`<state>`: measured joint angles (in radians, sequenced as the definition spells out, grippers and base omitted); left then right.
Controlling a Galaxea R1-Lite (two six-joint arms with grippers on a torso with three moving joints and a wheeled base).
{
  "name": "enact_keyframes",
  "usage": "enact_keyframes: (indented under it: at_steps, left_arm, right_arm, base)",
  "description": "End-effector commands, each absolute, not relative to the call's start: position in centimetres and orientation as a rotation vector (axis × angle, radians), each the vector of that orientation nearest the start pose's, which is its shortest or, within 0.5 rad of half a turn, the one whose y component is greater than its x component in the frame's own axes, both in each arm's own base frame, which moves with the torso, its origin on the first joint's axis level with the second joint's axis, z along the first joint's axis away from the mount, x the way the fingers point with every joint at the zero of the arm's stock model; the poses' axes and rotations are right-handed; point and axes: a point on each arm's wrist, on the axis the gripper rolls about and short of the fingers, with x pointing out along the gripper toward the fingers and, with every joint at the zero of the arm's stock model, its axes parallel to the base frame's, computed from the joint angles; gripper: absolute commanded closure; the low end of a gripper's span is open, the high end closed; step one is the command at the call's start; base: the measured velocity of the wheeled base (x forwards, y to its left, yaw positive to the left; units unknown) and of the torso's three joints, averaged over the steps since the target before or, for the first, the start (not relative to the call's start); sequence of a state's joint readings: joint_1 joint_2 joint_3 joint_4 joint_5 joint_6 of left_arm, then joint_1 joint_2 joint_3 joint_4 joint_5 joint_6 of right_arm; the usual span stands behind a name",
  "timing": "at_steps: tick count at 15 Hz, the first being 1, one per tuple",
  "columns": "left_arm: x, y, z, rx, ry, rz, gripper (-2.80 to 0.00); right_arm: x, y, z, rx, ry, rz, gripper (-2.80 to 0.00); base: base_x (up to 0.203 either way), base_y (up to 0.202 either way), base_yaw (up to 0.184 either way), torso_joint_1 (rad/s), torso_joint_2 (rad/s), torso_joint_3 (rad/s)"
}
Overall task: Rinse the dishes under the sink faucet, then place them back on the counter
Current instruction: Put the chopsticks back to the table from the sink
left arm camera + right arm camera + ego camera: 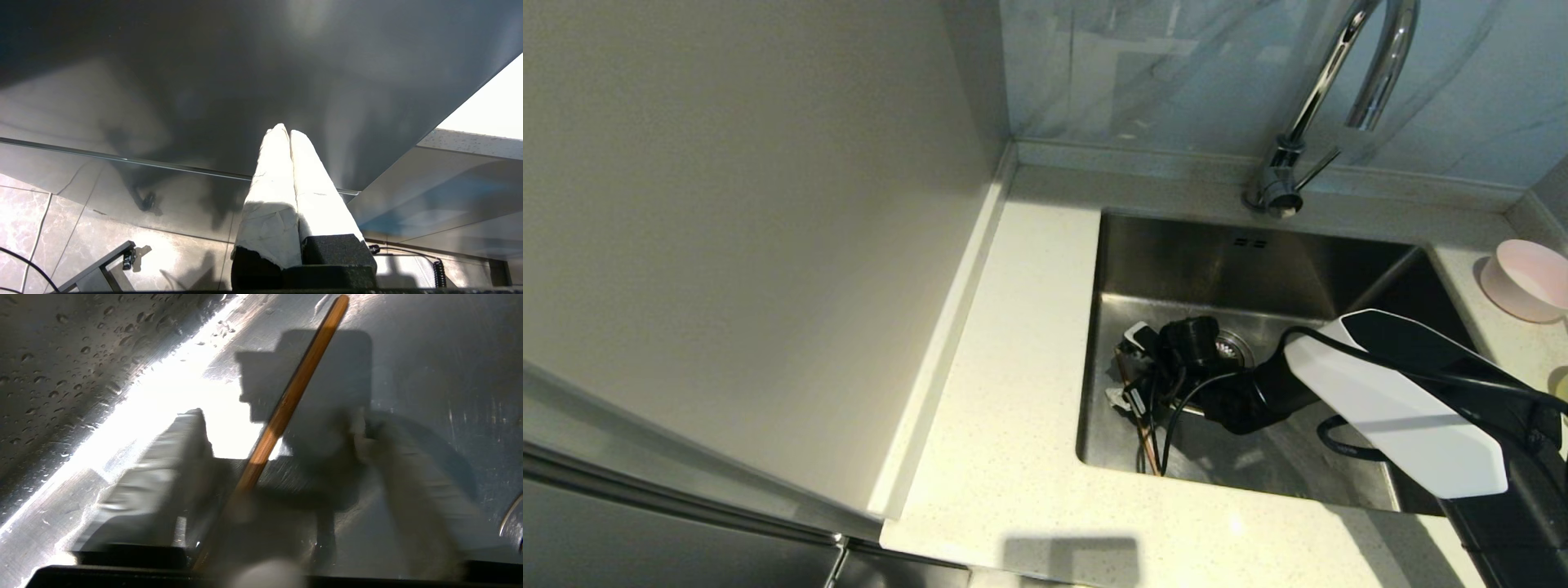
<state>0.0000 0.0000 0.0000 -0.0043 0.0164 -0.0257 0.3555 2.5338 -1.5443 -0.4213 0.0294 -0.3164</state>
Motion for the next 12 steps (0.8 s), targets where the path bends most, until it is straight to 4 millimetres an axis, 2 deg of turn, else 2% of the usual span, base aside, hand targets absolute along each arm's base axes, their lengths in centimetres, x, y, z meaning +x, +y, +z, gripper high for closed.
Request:
enact_keyframes:
  at_steps: [1,12]
  left_arm:
    - [-2.3,0.04,7.59,-0.026,-0.008,0.017,0.0]
    - [-2.3,0.04,7.59,-0.026,-0.008,0.017,0.0]
  right_arm:
    - [46.06,17.11,0.96,-0.4,0.505,0.461,0.0]
    - [46.76,16.96,1.9,-0.389,0.469,0.445,0.0]
  base:
    - [0.0,0.0,0.0,0.0,0.0,0.0]
    - [0.0,0.0,0.0,0.0,0.0,0.0]
